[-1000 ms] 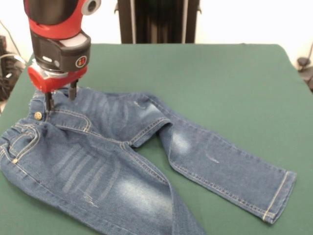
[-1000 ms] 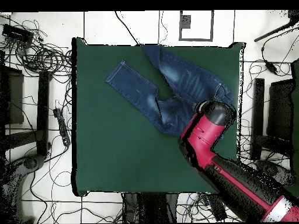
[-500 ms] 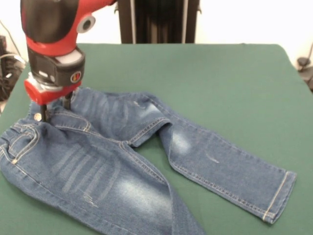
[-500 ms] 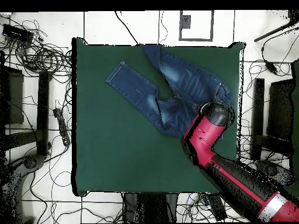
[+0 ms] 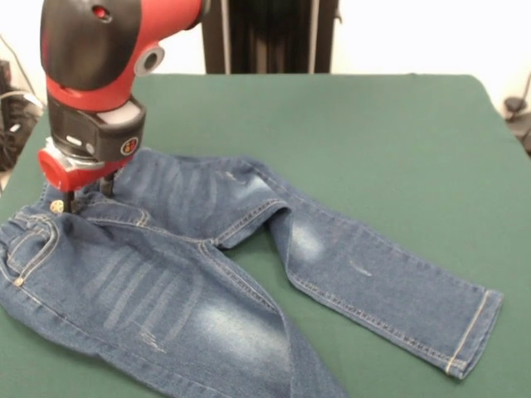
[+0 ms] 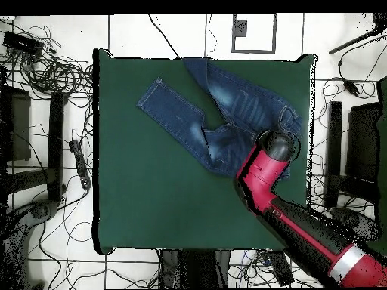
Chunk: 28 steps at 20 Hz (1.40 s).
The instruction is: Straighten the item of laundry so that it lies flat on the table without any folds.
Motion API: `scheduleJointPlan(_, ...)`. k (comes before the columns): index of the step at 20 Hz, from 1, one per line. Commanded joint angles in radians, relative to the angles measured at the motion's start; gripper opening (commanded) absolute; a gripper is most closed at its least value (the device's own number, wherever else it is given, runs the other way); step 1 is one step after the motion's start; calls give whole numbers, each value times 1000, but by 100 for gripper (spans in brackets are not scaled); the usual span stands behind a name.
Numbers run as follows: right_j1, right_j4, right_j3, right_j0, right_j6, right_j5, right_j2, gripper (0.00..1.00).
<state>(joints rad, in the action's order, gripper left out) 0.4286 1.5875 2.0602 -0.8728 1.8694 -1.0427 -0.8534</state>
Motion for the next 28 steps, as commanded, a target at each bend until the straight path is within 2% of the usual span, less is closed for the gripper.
scheduleJointPlan(1, -136, 10, -110, 66, -288, 128, 86, 100)
scheduleJointPlan(3, -137, 6, -116, 73, -277, 127, 92, 100)
scheduleJointPlan(4, -138, 5, -119, 76, -272, 127, 94, 0)
scheduleJointPlan(8, -136, 6, -124, 80, -271, 129, 101, 0)
scheduleJointPlan(15, -124, -43, -129, 84, -243, 122, 153, 0)
scheduleJointPlan(19, -66, 1, -93, 76, -237, 92, 158, 0)
scheduleJointPlan(22, -13, 19, -51, 86, -169, 46, 185, 0)
scheduleJointPlan(28, 24, 56, -35, 67, -213, 53, 185, 0)
